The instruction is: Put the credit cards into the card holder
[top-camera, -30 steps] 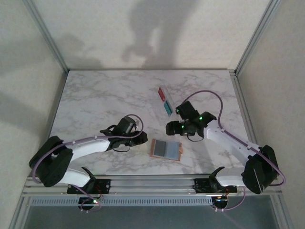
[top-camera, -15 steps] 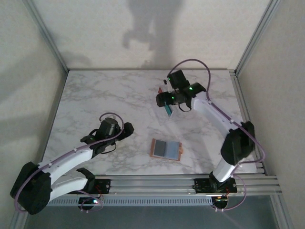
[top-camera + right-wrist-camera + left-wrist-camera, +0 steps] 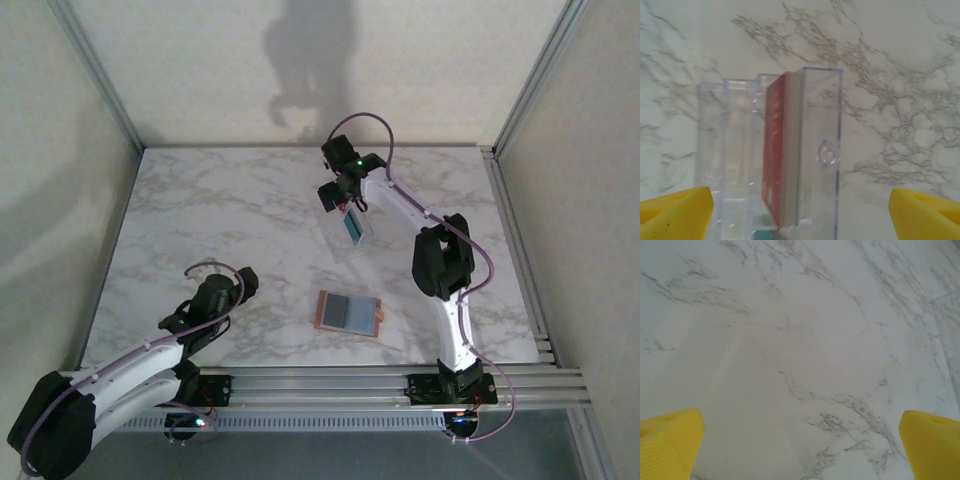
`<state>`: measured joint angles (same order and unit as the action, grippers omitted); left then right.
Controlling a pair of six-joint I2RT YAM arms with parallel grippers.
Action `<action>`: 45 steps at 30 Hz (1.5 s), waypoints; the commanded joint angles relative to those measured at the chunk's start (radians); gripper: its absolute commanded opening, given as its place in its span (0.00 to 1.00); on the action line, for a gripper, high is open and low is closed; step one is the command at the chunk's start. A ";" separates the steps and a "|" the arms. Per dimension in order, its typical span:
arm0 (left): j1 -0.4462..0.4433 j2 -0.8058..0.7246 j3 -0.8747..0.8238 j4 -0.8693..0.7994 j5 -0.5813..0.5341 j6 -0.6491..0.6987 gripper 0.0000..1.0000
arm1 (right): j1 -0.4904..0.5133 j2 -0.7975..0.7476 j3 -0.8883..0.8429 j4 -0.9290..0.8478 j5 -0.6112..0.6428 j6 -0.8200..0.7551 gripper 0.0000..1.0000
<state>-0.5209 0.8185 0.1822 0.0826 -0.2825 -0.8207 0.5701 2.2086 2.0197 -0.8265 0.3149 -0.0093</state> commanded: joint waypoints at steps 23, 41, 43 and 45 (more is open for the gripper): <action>0.002 -0.024 -0.042 0.045 -0.077 -0.051 1.00 | -0.003 0.053 0.063 -0.056 0.292 -0.063 0.71; 0.002 0.150 0.033 0.069 -0.046 -0.026 1.00 | 0.021 0.075 0.073 -0.071 0.356 -0.089 0.32; 0.002 0.174 0.043 0.071 -0.043 -0.024 1.00 | 0.023 0.078 0.078 -0.075 0.355 -0.091 0.26; 0.002 0.197 0.055 0.068 -0.043 -0.021 1.00 | 0.023 0.079 0.082 -0.081 0.351 -0.089 0.21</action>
<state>-0.5209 0.9939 0.2024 0.1383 -0.3286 -0.8593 0.5865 2.2818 2.0758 -0.8780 0.6357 -0.0940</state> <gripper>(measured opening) 0.995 0.221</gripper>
